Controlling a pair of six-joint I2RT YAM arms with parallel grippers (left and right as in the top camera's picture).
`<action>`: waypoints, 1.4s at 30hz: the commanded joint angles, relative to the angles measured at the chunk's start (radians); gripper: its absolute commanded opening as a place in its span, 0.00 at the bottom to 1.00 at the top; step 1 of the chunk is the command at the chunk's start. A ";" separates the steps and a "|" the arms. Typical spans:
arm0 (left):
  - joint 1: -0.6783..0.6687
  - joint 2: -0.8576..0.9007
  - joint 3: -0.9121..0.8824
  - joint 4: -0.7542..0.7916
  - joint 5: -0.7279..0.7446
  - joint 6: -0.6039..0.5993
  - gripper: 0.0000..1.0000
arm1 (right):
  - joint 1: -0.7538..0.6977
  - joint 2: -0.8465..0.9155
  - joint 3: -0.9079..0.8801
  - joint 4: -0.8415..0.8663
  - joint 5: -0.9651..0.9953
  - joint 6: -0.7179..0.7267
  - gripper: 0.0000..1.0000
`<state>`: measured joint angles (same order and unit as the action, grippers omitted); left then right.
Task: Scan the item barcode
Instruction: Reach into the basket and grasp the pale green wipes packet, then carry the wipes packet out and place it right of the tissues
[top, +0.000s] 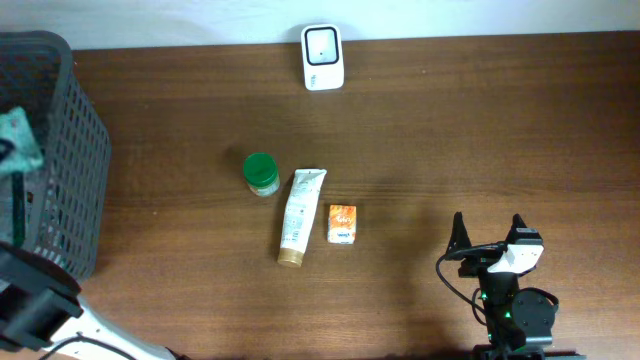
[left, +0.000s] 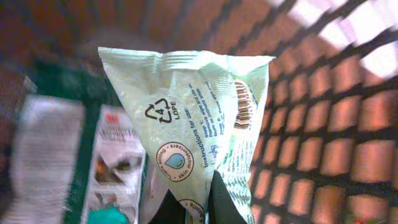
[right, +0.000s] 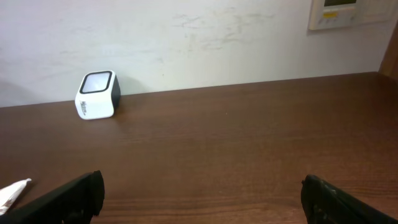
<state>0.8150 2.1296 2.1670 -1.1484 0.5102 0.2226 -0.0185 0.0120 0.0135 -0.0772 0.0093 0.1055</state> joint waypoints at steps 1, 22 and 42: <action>-0.015 -0.172 0.200 0.010 0.102 -0.134 0.00 | 0.006 -0.008 -0.008 -0.003 -0.001 0.006 0.98; -1.267 -0.298 -0.645 0.296 -0.015 -0.333 0.00 | 0.006 -0.008 -0.008 -0.003 -0.001 0.006 0.98; -1.230 -0.228 -0.555 0.477 -0.037 -0.353 0.63 | 0.006 -0.008 -0.008 -0.002 -0.001 0.006 0.98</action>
<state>-0.4717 2.0026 1.5276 -0.6315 0.4633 -0.2268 -0.0185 0.0120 0.0135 -0.0772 0.0097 0.1055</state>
